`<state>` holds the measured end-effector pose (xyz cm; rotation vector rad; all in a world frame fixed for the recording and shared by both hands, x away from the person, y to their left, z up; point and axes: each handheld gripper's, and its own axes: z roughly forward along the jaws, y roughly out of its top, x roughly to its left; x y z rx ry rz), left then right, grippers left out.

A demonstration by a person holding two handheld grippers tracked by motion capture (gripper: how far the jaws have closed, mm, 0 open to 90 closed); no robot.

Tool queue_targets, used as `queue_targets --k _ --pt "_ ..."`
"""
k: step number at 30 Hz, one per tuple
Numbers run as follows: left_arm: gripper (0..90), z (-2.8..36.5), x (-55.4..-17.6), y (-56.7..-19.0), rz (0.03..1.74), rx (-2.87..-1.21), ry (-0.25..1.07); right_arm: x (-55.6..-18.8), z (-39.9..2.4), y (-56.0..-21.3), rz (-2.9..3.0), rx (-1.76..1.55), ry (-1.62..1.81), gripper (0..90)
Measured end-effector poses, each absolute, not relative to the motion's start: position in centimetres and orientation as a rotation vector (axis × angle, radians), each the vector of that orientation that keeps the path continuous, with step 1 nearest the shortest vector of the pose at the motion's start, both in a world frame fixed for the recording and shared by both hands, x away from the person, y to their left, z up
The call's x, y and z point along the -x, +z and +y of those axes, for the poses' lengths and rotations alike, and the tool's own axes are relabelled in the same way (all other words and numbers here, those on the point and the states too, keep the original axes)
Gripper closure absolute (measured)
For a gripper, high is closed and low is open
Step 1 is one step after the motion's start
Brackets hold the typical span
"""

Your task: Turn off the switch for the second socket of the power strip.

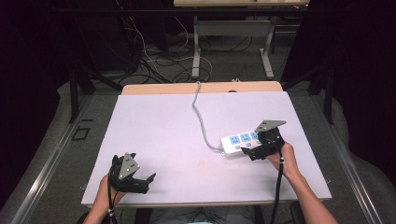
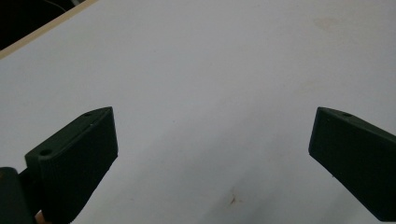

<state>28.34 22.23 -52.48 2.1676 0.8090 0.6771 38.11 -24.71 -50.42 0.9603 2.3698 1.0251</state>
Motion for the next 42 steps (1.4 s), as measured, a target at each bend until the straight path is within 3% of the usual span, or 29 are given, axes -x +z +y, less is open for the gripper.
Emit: queue_targets --k 42 --pt "1.1 22.2 -28.2 -52.5 0.815 -2.166 0.666 -32.4 -26.6 -49.6 2.325 -0.964 1.017 0.0"
